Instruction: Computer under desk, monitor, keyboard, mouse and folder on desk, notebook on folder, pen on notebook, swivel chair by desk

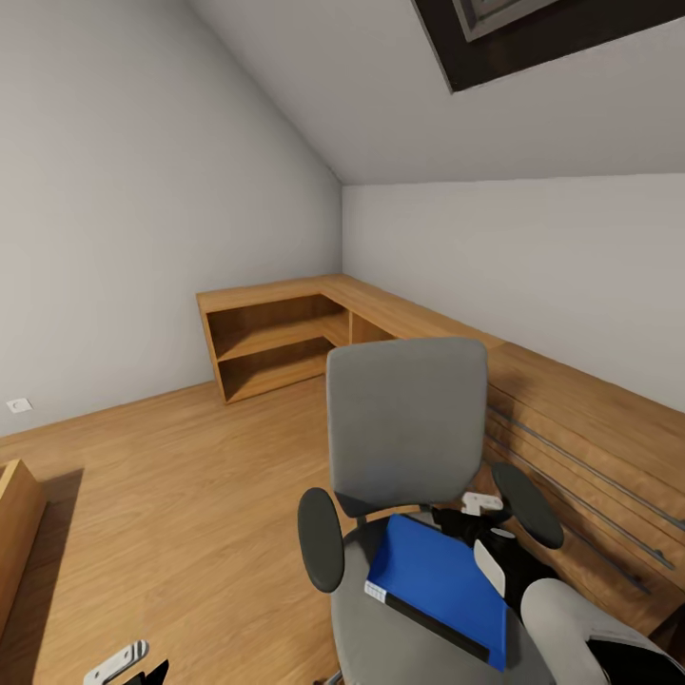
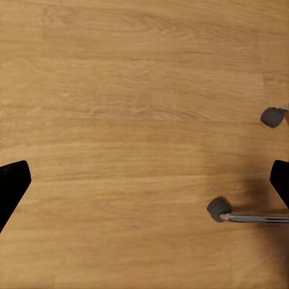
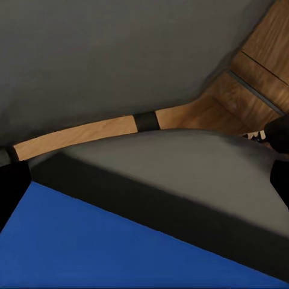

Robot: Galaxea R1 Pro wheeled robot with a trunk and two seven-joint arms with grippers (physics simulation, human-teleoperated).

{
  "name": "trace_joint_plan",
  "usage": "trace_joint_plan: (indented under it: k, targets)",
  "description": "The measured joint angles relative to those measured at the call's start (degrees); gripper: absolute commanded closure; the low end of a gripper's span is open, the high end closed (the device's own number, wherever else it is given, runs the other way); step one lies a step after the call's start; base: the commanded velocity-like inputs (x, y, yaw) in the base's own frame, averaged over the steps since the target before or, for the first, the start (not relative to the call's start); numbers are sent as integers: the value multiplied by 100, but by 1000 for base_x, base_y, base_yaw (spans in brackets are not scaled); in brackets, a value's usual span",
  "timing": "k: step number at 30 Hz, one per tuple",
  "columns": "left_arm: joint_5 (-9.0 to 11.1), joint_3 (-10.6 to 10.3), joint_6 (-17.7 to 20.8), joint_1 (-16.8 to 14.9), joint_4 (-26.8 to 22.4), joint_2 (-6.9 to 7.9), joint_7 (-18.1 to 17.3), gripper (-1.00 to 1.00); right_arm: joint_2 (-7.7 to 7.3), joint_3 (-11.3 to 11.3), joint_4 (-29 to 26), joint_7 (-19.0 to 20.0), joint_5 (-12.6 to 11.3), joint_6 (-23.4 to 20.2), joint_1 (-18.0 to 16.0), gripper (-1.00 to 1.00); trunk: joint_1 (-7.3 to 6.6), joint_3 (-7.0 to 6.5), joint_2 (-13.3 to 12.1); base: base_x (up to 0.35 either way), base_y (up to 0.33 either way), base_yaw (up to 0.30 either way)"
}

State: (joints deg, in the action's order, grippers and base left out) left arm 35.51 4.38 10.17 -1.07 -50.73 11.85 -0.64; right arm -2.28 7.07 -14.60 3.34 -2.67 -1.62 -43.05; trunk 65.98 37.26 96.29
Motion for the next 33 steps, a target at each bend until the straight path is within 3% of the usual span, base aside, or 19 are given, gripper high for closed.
trace_joint_plan:
  k: [17, 33]
  targets:
    - [0, 0, 0, 0, 1, 1, 0, -100, -27, -1, -1, 54, -50, -44, 0, -100, 0, 0, 0, 0, 0, 0]
    - [0, 0, 0, 1, 1, 0, 0, -100, -28, 7, 0, 54, -51, -44, 0, -100, 351, 287, 640, 0, 0, 0]
